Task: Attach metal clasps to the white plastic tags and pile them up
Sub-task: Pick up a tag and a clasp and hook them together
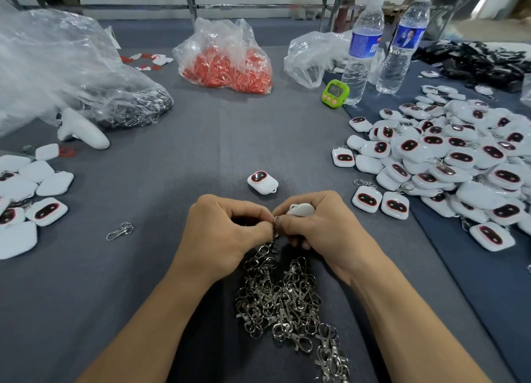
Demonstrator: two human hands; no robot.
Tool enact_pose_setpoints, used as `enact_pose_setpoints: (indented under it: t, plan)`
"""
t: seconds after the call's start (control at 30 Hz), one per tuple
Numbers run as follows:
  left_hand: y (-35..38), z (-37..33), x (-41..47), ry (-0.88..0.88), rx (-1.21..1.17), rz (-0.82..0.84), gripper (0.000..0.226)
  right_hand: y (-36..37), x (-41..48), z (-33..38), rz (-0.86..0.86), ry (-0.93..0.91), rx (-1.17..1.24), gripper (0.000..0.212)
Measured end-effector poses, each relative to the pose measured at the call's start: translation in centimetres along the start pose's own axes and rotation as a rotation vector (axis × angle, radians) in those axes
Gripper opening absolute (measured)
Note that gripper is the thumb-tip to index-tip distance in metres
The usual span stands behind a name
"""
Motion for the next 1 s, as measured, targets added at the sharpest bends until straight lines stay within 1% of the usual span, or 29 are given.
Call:
enact_pose_setpoints:
  t: [0.07, 0.13, 0.23, 0.27, 0.33, 0.4, 0.43, 0.47, 0.53, 0.6, 0.67, 0.77, 0.83, 0.93, 1.0]
  plan:
    - [0.3, 0.0, 0.1, -0.002, -0.012, 0.019, 0.012, 0.1, 0.0, 0.0, 0.015, -0.002, -0.011, 0.024]
    - [0.3, 0.0, 0.2, -0.009, -0.054, -0.005, 0.011, 0.2, -0.1, 0.0, 0.018, 0.001, 0.003, 0.023]
    - [-0.6, 0.3, 0.3, -0.043, -0.065, -0.157, 0.01, -0.1, -0.1, -0.4, -0.029, 0.031, 0.048, 0.038]
    - [-1.1, 0.4, 0.3, -0.044, -0.037, -0.226, 0.013, -0.3, 0.0, -0.5, -0.053, 0.038, 0.073, 0.037]
    - [-2.3, 0.2, 0.0, -0.017, 0.073, -0.353, 0.015, -0.4, 0.2, -0.6, -0.076, 0.023, 0.083, 0.025]
    - [-3.2, -0.5, -0.2, 0.02, 0.286, -0.431, 0.014, -0.3, 0.3, -0.5, -0.088, -0.014, 0.039, 0.019]
    - [-3.3, -0.9, -0.3, 0.051, 0.416, -0.447, 0.009, -0.3, 0.2, -0.5, -0.095, -0.03, 0.016, 0.017]
    - [-3.0, -1.2, -0.3, 0.098, 0.53, -0.44, 0.004, -0.2, 0.2, -0.5, -0.099, -0.039, 0.0, 0.016]
    - [-1.7, -1.5, -0.2, 0.171, 0.692, -0.35, 0.011, -0.3, 0.2, -0.6, -0.123, -0.049, -0.028, 0.021]
    - [-0.4, -1.7, -0.3, 0.238, 0.727, -0.242, 0.01, -0.4, 0.3, -0.5, -0.171, -0.064, -0.077, 0.023]
    - [0.1, -1.6, -0.1, 0.235, 0.674, -0.171, 0.007, -0.3, 0.3, -0.4, -0.192, -0.074, -0.122, 0.021]
    - [-0.4, -1.0, 0.2, 0.127, 0.444, -0.132, 0.015, 0.2, 0.3, -0.3, -0.145, -0.066, -0.143, 0.026]
    - [-0.3, -1.0, 0.1, 0.1, 0.321, -0.115, 0.017, 0.2, 0.3, -0.2, -0.12, -0.057, -0.066, 0.028]
    - [0.6, -1.2, -0.4, 0.074, 0.173, -0.079, 0.012, -0.1, 0.3, -0.1, -0.106, -0.057, 0.061, 0.031]
    - [1.0, -1.1, -0.5, 0.056, 0.116, -0.064, 0.009, -0.3, 0.2, -0.2, -0.092, -0.04, 0.144, 0.032]
Point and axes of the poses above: each hand's wrist, its own x-axis towards the middle knuckle, its own y-axis out of the palm, z = x × y, the point moved 7 cm from there along x, towards the middle knuckle, and after that the axes turned 1 degree about z, right-handed, at the moved point
